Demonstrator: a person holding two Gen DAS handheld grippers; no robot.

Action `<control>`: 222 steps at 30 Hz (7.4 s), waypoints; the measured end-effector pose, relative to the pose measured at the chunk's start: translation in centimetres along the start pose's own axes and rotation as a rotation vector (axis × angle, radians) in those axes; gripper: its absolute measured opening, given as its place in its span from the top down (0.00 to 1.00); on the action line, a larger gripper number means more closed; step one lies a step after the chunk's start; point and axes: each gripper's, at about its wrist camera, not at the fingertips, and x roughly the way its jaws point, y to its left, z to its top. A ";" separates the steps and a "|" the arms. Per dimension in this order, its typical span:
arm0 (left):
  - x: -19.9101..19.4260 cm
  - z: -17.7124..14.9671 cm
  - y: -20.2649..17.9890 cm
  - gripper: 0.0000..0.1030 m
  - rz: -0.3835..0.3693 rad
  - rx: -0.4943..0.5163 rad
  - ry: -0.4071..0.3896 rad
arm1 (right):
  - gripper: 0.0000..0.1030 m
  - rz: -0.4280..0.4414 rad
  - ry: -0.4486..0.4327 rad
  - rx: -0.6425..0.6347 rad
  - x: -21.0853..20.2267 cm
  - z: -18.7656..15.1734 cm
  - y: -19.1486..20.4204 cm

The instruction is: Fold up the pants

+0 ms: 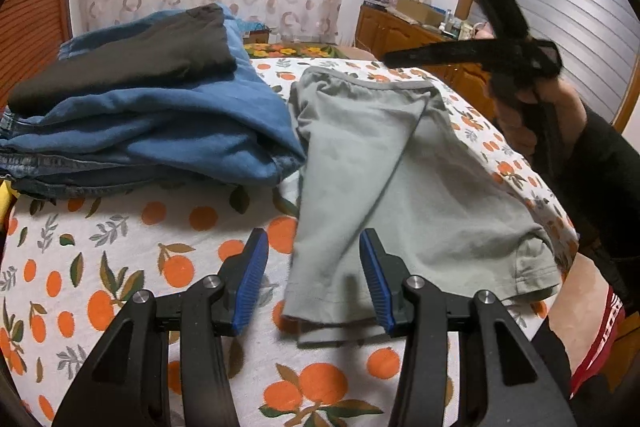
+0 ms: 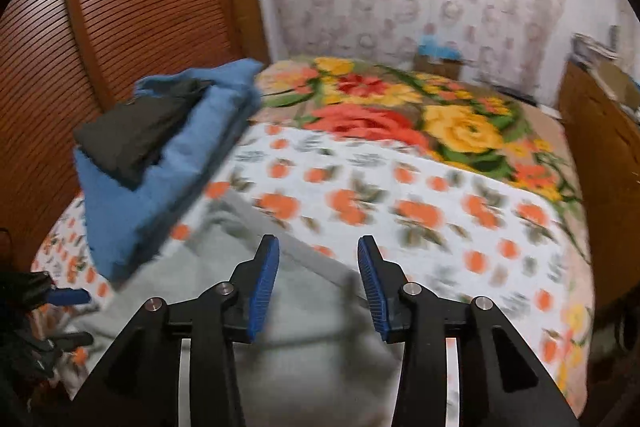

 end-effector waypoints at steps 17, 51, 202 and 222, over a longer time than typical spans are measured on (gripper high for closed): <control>-0.2 -1.1 1.2 0.53 0.001 -0.032 0.001 | 0.96 0.177 0.118 -0.125 7.9 4.0 3.4; -2.7 -3.7 -1.6 0.53 0.017 0.026 -0.007 | 0.66 -0.068 -0.042 0.052 -11.6 -17.3 9.0; 11.9 13.5 -0.9 0.86 0.117 0.140 0.112 | 0.98 0.066 0.056 0.204 1.2 -3.9 -7.2; 3.8 3.8 -2.2 0.71 0.031 0.106 0.098 | 0.67 0.046 0.035 0.056 -6.0 -9.7 2.2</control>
